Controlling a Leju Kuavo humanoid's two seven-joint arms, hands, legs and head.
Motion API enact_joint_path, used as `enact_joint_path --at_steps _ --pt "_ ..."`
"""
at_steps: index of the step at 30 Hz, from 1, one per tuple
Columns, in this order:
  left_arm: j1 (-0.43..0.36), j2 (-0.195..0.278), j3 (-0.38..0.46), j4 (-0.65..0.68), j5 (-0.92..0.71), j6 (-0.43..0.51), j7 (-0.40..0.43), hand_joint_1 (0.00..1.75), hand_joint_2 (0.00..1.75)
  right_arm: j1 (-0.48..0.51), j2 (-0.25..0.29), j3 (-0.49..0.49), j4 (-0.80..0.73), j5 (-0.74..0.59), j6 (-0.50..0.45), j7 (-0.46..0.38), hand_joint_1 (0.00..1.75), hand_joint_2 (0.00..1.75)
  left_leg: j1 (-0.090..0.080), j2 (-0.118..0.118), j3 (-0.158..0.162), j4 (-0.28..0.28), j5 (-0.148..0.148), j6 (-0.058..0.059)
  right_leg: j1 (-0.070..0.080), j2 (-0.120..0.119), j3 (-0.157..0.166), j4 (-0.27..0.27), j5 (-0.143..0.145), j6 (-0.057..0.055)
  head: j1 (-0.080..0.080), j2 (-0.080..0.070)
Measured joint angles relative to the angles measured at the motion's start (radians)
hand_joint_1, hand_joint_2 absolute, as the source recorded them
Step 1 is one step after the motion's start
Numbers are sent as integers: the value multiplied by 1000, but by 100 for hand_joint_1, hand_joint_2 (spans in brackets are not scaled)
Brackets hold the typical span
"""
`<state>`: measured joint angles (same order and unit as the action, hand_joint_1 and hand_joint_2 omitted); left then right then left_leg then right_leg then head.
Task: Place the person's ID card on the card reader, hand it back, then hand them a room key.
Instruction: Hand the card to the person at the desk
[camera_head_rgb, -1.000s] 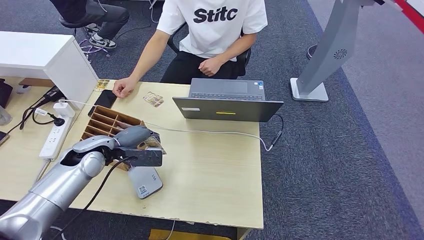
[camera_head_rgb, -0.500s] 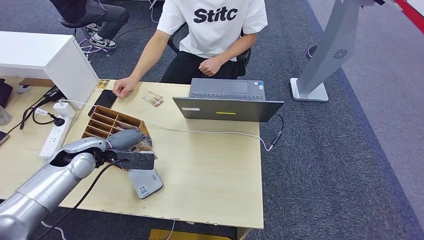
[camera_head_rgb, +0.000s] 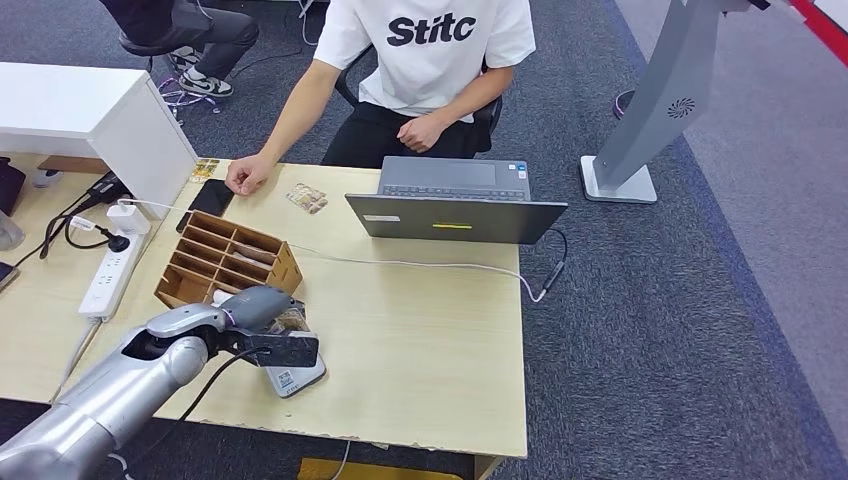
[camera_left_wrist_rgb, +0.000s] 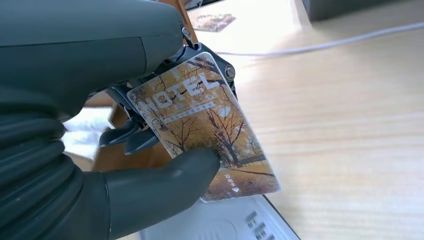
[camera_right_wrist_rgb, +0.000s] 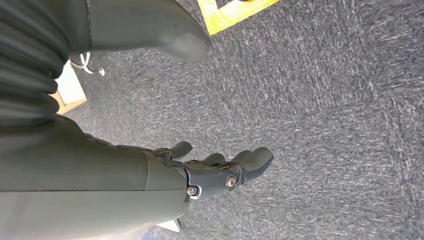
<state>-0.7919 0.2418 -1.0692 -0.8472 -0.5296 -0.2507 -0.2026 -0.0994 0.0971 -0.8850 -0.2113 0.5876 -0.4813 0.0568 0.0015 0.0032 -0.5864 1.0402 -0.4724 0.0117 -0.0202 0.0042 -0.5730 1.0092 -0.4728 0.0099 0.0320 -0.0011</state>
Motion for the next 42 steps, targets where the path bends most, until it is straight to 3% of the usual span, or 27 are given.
enact_joint_path --at_steps 16,42 --pt "5 -79 -12 112 -33 35 -17 175 175 -3 7 0 0 18 4 4 0 175 0 0 0 0 1 -1 0 0 1 0 0 0 0 0" --pt "-8 -81 -12 128 -30 73 -18 175 175 -3 14 -3 0 19 10 3 0 175 0 0 0 0 2 0 0 0 1 0 1 -1 0 0"
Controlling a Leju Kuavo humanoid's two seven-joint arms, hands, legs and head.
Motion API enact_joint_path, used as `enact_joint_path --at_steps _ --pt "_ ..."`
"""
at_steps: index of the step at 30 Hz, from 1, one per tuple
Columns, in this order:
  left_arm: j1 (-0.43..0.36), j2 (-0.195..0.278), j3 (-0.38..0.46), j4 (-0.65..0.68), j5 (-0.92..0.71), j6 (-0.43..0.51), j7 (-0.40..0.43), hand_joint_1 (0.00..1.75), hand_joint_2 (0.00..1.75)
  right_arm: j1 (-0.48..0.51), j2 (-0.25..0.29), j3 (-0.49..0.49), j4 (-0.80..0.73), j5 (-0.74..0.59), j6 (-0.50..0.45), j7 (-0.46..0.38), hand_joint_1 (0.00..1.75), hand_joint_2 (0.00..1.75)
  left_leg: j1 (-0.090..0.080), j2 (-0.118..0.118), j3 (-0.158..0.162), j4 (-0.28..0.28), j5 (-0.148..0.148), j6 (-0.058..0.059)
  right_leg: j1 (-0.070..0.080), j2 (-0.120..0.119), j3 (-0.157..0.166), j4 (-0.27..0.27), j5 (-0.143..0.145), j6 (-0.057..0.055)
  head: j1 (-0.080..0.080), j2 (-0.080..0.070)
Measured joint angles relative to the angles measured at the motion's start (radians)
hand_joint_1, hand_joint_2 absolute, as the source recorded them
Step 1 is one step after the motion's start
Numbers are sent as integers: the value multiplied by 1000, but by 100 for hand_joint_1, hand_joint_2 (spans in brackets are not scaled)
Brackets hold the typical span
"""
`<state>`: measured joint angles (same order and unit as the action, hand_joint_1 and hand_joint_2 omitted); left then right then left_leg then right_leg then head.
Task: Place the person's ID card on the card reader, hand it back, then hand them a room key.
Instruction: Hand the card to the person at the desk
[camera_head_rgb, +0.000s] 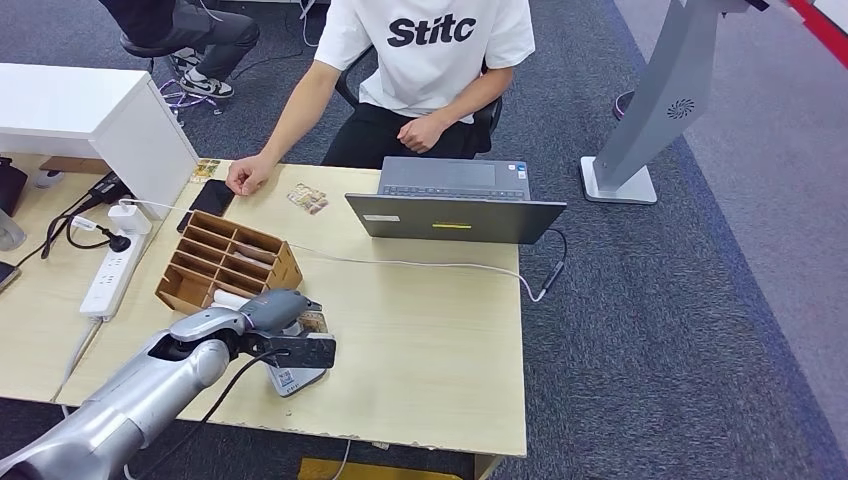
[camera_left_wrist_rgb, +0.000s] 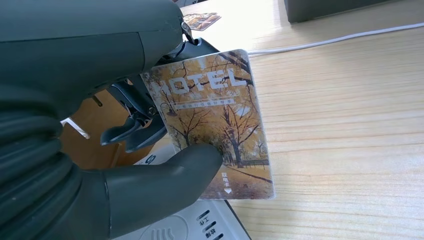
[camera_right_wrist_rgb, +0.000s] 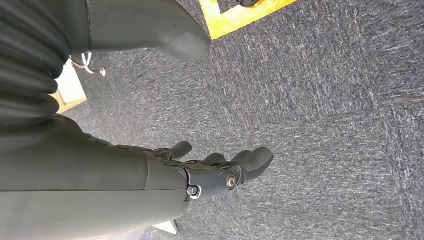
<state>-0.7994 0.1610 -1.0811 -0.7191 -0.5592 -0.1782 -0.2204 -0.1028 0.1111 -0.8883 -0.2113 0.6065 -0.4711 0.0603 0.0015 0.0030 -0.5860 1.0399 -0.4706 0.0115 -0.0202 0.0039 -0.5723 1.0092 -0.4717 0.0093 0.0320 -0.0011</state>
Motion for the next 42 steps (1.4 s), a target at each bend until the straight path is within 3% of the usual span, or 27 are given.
enact_joint_path --at_steps 8,12,15,23,30,42 --pt "-14 21 20 -53 -37 122 72 175 175 2 1 -10 0 -7 -1 -9 0 175 0 0 -1 0 1 0 0 0 -1 0 1 -1 0 0" --pt "-29 41 115 -166 -173 239 172 175 175 4 2 -27 0 -14 -2 -24 0 175 0 0 -1 0 1 0 0 0 -2 0 1 -1 0 0" --pt "-30 49 221 -254 -251 273 211 175 175 6 3 -38 0 -16 -1 -30 0 175 0 0 -2 0 1 0 0 0 -2 0 1 -1 0 0" --pt "-30 75 429 -355 -382 284 223 175 175 10 5 -59 0 -16 3 -34 0 175 0 0 -2 0 2 -1 1 0 -3 0 1 -1 0 0" --pt "-41 78 516 -369 -497 284 247 175 175 10 5 -71 0 -1 5 -33 0 175 1 0 -3 0 2 -1 1 0 -3 1 1 -1 0 0" --pt "-232 116 593 -194 -614 252 295 175 175 9 5 -72 0 41 7 -29 0 175 1 0 -3 0 3 -2 1 0 -4 1 2 -2 0 0"
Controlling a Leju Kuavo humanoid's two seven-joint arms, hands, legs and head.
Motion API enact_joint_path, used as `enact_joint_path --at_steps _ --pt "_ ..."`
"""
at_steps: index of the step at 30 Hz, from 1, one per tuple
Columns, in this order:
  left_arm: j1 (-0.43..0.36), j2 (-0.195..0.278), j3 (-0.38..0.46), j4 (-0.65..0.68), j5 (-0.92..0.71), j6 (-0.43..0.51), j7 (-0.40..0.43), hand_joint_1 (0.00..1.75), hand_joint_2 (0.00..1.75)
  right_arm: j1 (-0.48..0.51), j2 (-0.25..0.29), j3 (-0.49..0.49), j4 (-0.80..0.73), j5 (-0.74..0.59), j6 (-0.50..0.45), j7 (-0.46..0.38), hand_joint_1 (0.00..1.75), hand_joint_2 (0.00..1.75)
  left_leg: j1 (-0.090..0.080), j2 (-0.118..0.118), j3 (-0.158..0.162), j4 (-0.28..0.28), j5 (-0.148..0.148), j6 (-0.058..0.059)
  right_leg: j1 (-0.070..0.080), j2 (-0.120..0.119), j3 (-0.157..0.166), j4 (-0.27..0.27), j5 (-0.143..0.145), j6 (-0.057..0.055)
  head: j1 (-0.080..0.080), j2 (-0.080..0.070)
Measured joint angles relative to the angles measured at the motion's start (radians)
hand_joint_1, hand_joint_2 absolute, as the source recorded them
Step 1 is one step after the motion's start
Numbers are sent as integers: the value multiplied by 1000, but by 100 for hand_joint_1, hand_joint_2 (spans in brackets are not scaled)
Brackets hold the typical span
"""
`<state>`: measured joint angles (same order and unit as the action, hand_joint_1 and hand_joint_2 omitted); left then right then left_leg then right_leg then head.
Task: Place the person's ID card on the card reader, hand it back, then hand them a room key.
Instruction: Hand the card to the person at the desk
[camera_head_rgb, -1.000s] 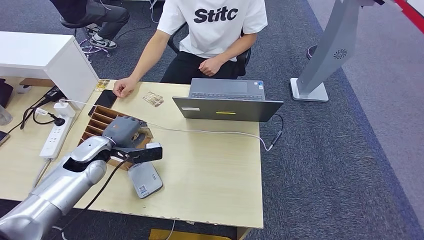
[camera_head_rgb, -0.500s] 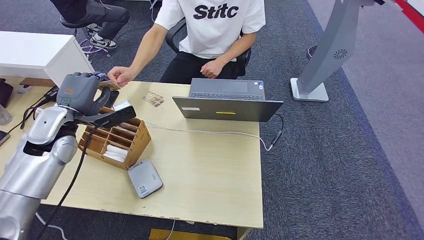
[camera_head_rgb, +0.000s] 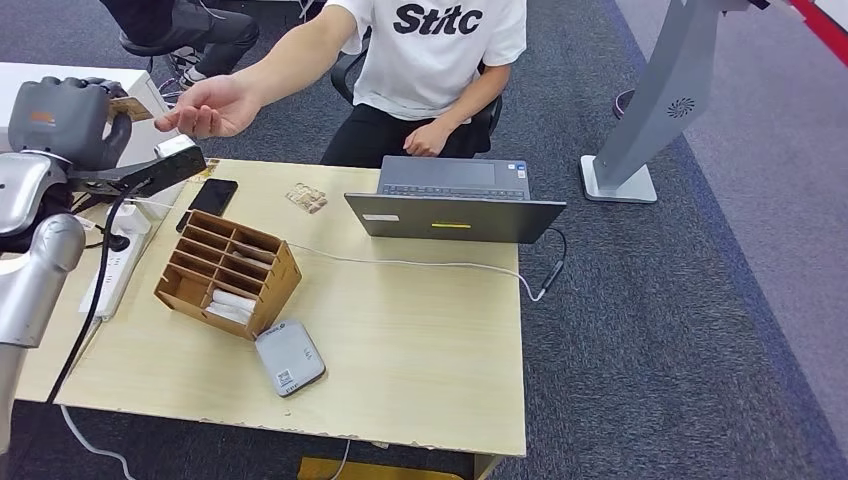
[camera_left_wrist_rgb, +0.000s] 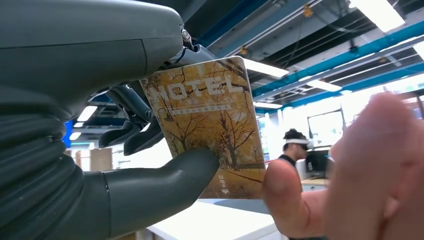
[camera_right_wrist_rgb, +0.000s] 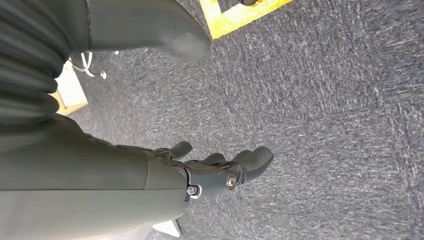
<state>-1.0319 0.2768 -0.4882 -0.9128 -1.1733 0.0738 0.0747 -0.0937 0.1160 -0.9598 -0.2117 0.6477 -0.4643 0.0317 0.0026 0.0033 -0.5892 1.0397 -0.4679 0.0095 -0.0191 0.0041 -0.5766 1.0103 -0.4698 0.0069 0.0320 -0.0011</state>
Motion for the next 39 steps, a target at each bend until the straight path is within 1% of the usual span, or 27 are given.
enact_joint_path --at_steps 3,5,9,15,21,34,38,39 --pt "-35 -1 17 64 -3 -1 10 175 175 0 0 0 0 6 0 4 0 175 0 0 0 0 0 0 0 1 -1 0 0 0 0 0" --pt "-51 -7 24 99 -5 3 -1 175 175 0 0 0 0 8 1 6 0 175 0 0 0 0 0 0 0 0 -1 0 0 0 0 0" --pt "-57 -24 25 137 -2 15 -20 175 175 -1 0 0 0 9 0 12 0 175 0 -1 -1 0 0 0 0 -1 -1 0 0 0 0 0" --pt "-57 -45 25 167 3 20 -24 175 175 -1 0 0 0 10 0 16 0 175 0 -1 -1 0 0 0 0 -1 -1 0 1 1 0 0" --pt "-57 -55 25 190 3 20 -24 175 175 -1 0 0 0 10 0 16 0 175 0 0 -1 0 0 0 0 1 -1 0 1 1 0 0" --pt "-49 -79 26 201 20 23 -28 175 175 -1 0 -1 0 11 -1 16 0 175 0 15 -7 0 -4 -1 0 16 -11 0 2 0 0 0" --pt "-32 -87 26 198 27 33 -42 0 175 -1 0 -2 0 12 -2 16 0 175 0 18 -7 0 -5 -1 0 19 -12 1 1 0 0 0" --pt "-25 -89 26 195 29 38 -44 0 175 -1 0 -2 0 12 -2 16 0 175 0 18 -7 0 -5 -1 0 19 -12 1 1 0 0 0"
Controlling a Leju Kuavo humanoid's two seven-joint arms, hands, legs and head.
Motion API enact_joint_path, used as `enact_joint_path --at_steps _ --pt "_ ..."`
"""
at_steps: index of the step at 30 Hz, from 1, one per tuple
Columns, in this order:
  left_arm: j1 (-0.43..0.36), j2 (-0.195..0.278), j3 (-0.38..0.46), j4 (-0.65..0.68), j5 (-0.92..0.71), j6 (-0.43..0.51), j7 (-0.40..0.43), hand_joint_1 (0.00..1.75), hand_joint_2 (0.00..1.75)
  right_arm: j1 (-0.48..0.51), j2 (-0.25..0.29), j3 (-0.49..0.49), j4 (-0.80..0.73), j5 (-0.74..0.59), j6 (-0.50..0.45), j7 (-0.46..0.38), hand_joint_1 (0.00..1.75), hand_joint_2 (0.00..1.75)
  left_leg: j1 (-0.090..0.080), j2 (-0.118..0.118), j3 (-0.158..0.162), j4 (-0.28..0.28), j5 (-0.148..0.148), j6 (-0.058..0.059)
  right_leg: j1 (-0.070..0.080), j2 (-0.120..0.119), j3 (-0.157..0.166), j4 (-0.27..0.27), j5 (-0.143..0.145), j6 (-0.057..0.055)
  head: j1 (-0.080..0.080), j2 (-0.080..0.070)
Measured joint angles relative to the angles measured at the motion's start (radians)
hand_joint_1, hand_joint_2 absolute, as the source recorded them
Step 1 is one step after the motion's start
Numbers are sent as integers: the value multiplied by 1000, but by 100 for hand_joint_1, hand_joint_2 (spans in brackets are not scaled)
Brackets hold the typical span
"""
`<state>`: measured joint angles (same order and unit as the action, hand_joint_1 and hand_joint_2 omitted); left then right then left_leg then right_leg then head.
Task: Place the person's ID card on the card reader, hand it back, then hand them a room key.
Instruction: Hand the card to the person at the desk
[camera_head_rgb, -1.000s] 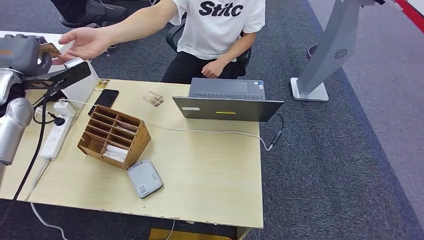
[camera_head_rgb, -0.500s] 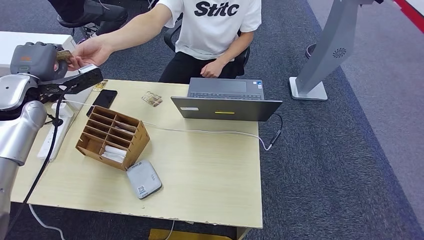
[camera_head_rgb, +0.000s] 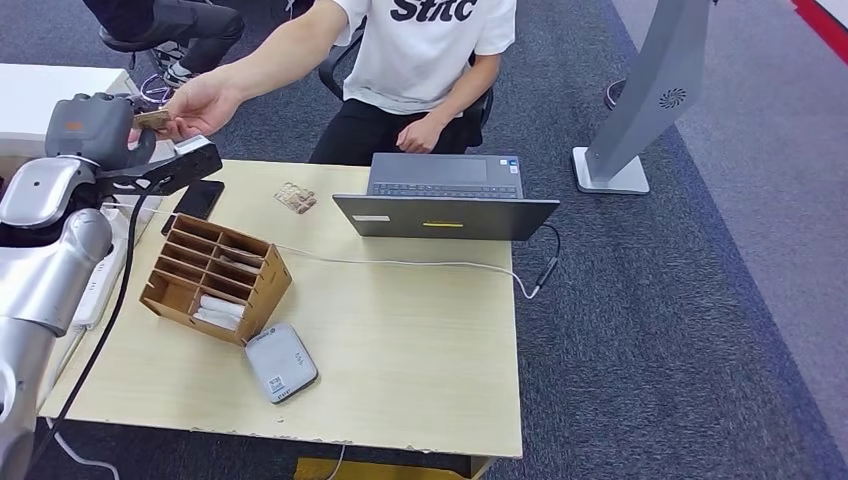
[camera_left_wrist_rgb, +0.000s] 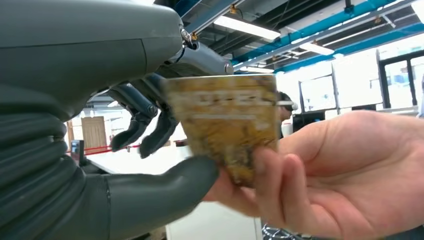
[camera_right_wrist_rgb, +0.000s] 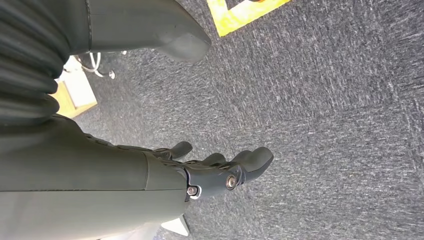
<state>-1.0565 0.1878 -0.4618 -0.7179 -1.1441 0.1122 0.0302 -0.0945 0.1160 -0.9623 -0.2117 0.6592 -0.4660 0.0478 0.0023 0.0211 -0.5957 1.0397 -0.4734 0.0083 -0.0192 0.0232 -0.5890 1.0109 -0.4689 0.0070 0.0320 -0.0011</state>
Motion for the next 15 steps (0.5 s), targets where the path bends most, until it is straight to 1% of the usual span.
enact_joint_path --at_steps 3,5,9,12,15 --pt "40 -9 7 -32 15 36 -12 0 175 -1 0 -3 0 0 1 -1 0 175 0 -3 0 0 0 0 0 -3 0 0 -1 0 0 0" --pt "84 -14 14 -75 30 72 -26 0 175 -1 0 -5 0 -1 0 -3 0 175 0 -5 0 0 0 0 0 -5 1 0 -1 -1 0 0" --pt "214 -17 25 -212 55 134 -62 0 175 0 0 -17 0 -3 -4 -1 0 175 0 -5 1 -1 0 0 0 -7 3 0 -1 -1 0 0" --pt "319 -17 31 -315 54 147 -80 0 175 2 0 -25 0 -4 -6 2 0 175 0 -6 1 0 1 0 0 -7 3 0 -1 -1 0 0" --pt "404 -16 33 -405 44 154 -90 0 175 3 0 -32 0 -8 -6 2 0 175 0 -7 1 0 1 1 0 -8 3 0 -1 -1 0 0"
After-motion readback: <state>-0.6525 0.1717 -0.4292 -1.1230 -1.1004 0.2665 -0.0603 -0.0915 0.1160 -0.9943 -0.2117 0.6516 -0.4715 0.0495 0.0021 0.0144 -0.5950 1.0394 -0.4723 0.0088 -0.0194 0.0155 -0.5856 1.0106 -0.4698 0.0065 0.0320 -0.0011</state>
